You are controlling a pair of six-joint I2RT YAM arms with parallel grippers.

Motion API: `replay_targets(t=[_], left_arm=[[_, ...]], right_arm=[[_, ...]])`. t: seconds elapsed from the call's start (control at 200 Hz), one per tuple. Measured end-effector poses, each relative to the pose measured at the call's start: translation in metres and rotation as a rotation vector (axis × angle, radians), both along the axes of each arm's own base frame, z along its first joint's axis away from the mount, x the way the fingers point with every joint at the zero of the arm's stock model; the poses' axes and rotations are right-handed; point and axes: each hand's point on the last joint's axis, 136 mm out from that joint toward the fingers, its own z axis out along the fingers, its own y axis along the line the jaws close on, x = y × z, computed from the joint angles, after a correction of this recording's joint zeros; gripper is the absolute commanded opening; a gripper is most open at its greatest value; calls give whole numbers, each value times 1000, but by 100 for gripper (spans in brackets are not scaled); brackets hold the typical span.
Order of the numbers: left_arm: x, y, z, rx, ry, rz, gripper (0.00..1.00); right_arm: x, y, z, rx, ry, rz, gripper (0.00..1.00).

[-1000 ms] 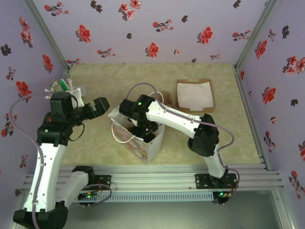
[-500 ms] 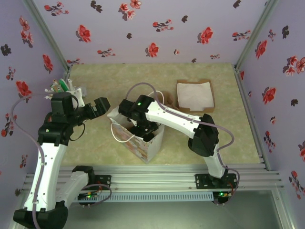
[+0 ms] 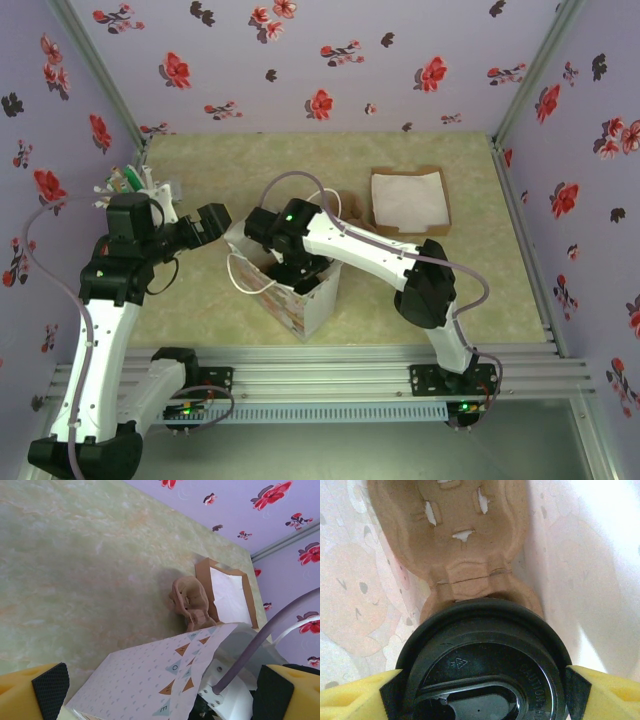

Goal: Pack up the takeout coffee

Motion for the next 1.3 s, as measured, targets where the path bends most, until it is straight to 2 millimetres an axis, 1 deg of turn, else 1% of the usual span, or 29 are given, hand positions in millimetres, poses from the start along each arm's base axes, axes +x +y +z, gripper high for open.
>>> replay_targets(t=[0.27,0.385,0.815,1.3], left_arm=[[0,0,0,0,0,0,99],[0,0,0,0,0,0,99],[0,0,0,0,1,0,99],[0,1,0,0,1,5,99]], right_arm=[[3,3,5,12,-18,-4,86],[5,3,7,16,-25,-10,90],[8,5,13,26,-41,-12,96],[8,5,18,28,-51,-11,98]])
